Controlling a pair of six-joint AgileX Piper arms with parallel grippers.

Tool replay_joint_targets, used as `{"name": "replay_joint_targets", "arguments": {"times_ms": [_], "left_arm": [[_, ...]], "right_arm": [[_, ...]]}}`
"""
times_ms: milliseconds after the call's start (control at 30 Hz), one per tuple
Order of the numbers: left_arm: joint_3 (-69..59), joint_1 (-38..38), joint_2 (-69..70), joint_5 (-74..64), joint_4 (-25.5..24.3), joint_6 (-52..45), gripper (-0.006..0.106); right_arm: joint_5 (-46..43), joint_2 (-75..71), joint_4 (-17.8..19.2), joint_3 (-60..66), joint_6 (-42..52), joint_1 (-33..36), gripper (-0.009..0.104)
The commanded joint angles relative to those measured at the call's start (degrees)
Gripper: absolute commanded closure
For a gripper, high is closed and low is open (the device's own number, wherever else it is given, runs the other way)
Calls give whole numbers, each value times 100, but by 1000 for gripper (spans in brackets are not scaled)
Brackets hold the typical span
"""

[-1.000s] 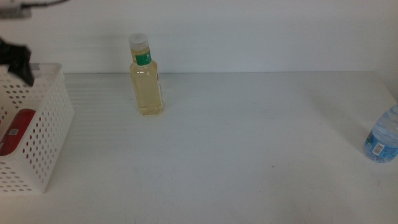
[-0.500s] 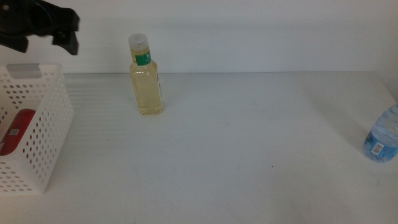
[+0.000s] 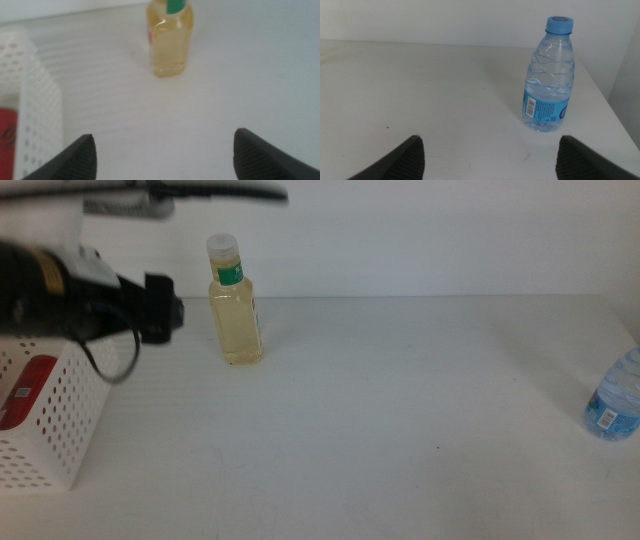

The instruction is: Use arms to grab the bottles and put them into the dustbin to the left of the table.

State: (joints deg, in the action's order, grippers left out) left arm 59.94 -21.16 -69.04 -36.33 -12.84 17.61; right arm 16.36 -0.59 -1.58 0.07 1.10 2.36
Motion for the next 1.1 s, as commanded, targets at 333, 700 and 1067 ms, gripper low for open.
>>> {"name": "replay_joint_targets", "arguments": {"times_ms": [333,700,1067], "left_arm": [[-2087,-265,365,3811,-408,212,10],[-2676,-265,-234,5306,492,207,10],[-2676,-260,-1242,6836,1854,-1513,10]], "right_arm": [[-445,-153,41,-161,86,-32,19],[-445,-153,41,-161,86,-32,19],[-445,-153,41,-161,86,-32,19]]}}
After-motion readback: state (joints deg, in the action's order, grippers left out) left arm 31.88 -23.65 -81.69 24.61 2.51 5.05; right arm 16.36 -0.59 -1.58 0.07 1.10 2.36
